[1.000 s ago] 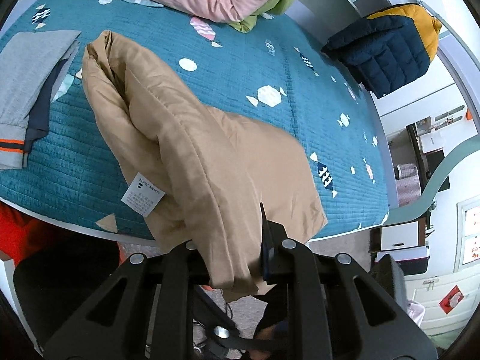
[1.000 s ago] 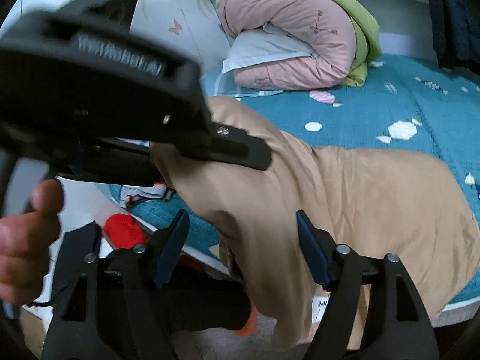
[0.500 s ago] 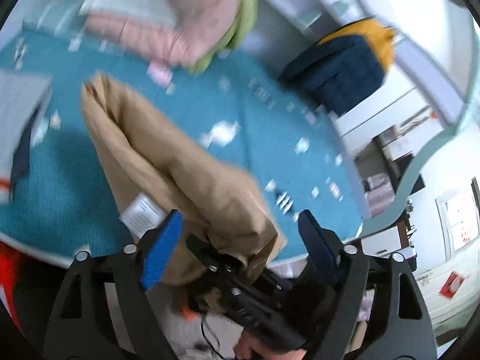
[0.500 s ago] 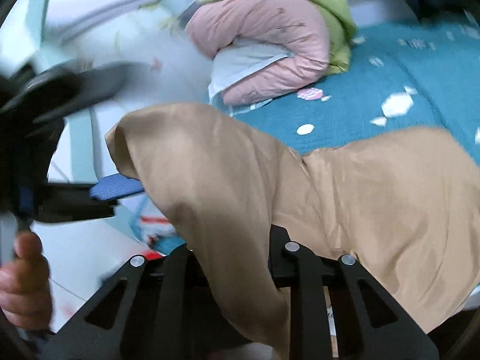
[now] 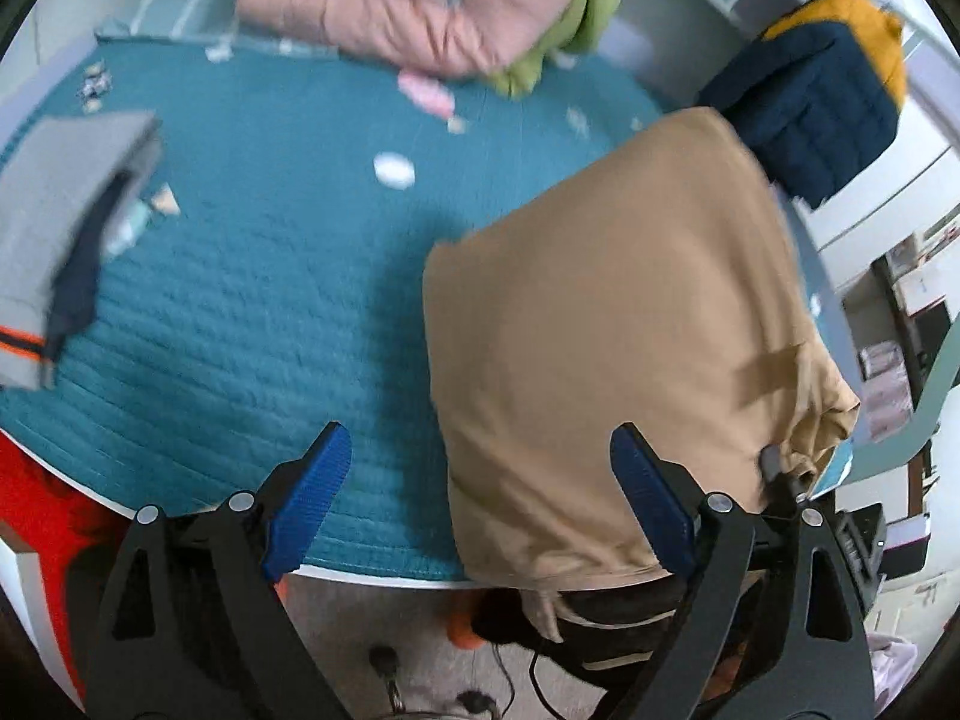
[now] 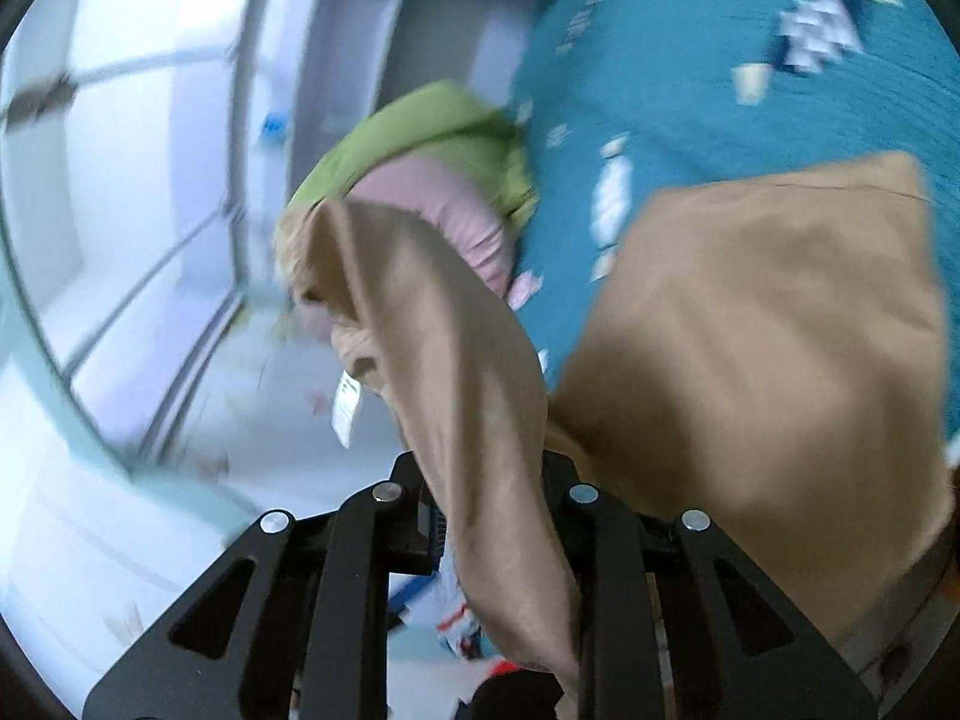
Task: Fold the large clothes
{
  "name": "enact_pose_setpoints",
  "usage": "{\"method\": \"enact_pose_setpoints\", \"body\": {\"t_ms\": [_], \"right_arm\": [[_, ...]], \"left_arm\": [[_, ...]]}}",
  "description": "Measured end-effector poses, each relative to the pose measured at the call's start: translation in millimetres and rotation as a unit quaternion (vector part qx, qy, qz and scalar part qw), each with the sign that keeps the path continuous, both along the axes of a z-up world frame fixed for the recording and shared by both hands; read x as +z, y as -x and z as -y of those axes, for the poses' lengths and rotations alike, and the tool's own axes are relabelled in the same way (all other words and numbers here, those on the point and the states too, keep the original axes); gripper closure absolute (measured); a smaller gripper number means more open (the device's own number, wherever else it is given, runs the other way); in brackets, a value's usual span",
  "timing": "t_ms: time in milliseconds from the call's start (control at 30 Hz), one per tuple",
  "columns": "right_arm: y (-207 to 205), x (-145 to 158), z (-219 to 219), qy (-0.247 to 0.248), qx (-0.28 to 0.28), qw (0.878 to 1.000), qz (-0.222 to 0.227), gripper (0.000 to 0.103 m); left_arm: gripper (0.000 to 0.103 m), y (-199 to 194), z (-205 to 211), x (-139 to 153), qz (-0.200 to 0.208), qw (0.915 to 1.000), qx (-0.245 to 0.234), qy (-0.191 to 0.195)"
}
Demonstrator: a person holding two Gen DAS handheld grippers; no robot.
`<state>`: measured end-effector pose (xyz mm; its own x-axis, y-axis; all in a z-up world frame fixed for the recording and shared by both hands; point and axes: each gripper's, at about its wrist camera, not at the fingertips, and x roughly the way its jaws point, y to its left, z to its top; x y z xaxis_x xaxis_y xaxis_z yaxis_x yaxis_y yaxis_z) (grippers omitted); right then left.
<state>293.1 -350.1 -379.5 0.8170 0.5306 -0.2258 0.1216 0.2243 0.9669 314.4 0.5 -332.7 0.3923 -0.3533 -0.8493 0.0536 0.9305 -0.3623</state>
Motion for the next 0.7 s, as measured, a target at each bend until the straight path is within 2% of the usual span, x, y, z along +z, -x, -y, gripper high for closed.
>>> {"method": "enact_pose_setpoints", "body": {"t_ms": [67,100,267,433,567,700], "right_arm": [[2,-5,8,0.021,-0.011,1.0,-0.02,0.084],[0,-6,12,0.049,-0.012,0.998,-0.038,0.084],[-12,-12,20,0.113,0.003,0.989,-0.093,0.084],[-20,-7,16,0.16,0.037,0.98,-0.111,0.079],[-27,7,11,0.24,0.061,0.961,-0.126,0.058],[-33,10,12,0.284,0.063,0.948,-0.125,0.054]], "left_arm": [[0.014,-3,11,-13,-0.01,0.9997,-0.01,-0.018],[0.014,-3,20,-23,-0.016,0.9992,-0.019,-0.032],[0.015,-5,47,-53,-0.033,0.9962,-0.048,-0.065],[0.014,-9,59,-57,-0.022,0.994,-0.059,-0.089],[0.013,-15,57,-59,-0.023,0.994,-0.062,-0.087],[0.011,-25,60,-65,-0.028,0.9944,-0.061,-0.082]]}}
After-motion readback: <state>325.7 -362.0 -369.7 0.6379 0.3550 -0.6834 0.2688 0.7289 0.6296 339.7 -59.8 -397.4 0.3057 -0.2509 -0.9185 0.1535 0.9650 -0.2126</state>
